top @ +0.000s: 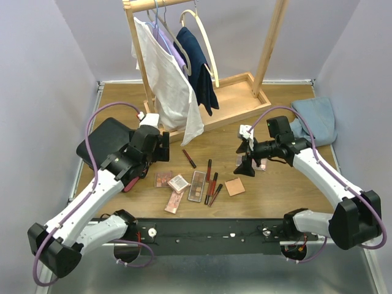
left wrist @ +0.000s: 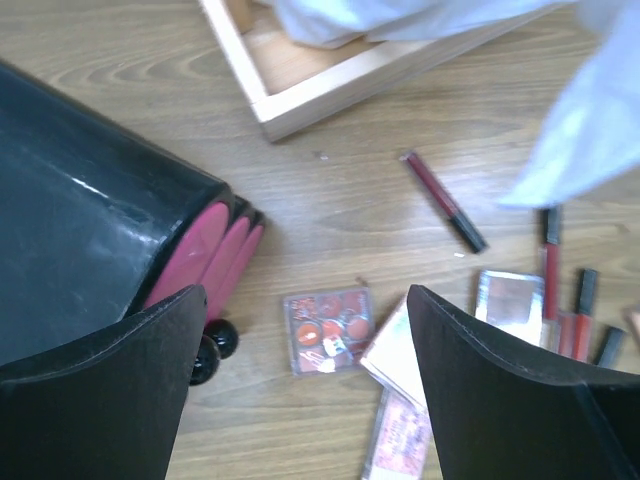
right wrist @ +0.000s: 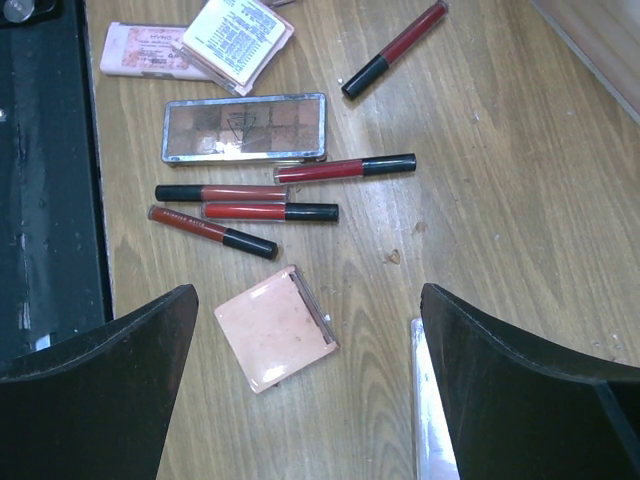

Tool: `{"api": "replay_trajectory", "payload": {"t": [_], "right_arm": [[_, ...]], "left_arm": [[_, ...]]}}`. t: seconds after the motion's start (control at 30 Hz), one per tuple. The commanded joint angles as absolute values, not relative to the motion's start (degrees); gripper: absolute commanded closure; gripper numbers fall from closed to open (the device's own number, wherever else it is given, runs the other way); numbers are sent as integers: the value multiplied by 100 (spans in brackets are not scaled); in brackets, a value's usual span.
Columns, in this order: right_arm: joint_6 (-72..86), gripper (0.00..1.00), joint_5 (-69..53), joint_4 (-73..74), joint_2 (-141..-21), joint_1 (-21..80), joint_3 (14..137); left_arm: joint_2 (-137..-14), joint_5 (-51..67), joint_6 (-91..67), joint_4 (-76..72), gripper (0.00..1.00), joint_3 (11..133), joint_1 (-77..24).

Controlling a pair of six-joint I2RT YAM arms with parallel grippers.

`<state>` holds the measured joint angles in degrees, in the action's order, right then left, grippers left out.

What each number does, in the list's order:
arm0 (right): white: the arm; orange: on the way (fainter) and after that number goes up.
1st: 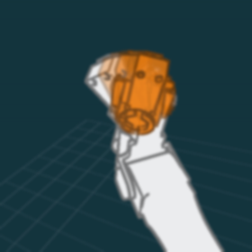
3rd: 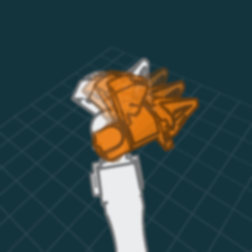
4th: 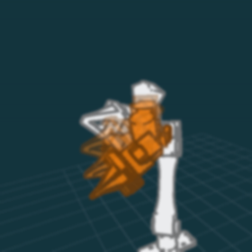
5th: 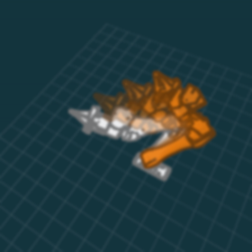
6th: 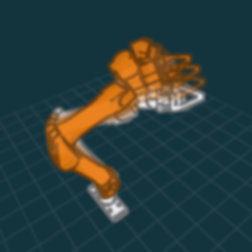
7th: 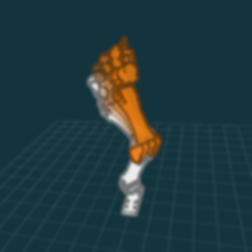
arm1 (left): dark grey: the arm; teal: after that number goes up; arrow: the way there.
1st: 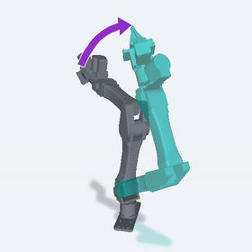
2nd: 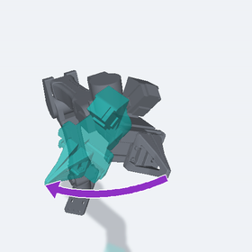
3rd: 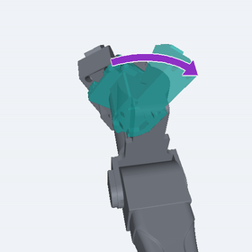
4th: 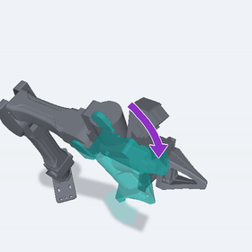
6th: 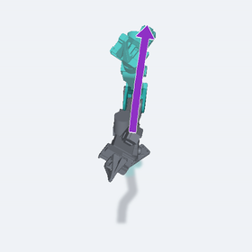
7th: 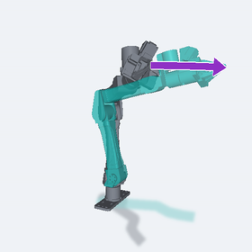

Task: Organize the makeup
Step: Close the drawer in the storage box, then open the drawer in the storage box.

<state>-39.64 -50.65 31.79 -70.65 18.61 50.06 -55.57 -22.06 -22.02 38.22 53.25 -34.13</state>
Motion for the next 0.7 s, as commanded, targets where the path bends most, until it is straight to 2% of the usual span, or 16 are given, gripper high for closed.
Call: {"api": "replay_trajectory", "payload": {"t": [0.0, 0.27, 0.5, 0.67], "right_arm": [[-4157, 0, -5071, 3278, -6996, 1802, 5009], [-4281, 0, -5353, 3314, -7146, 1811, 5238], [-3956, 0, -5396, 3155, -7382, 1845, 5589], [-3595, 0, -5484, 3146, -7690, 2118, 5959]], "left_arm": [[-4994, -1574, -2118, 3753, 10, 5555, -3384], [-4105, -1222, -2241, 3815, 9, 5450, -3375], [-3253, -1564, -2118, 3464, 1, 4993, -3375], [-2962, -1749, -2118, 3349, 1, 4869, -3384]]}}
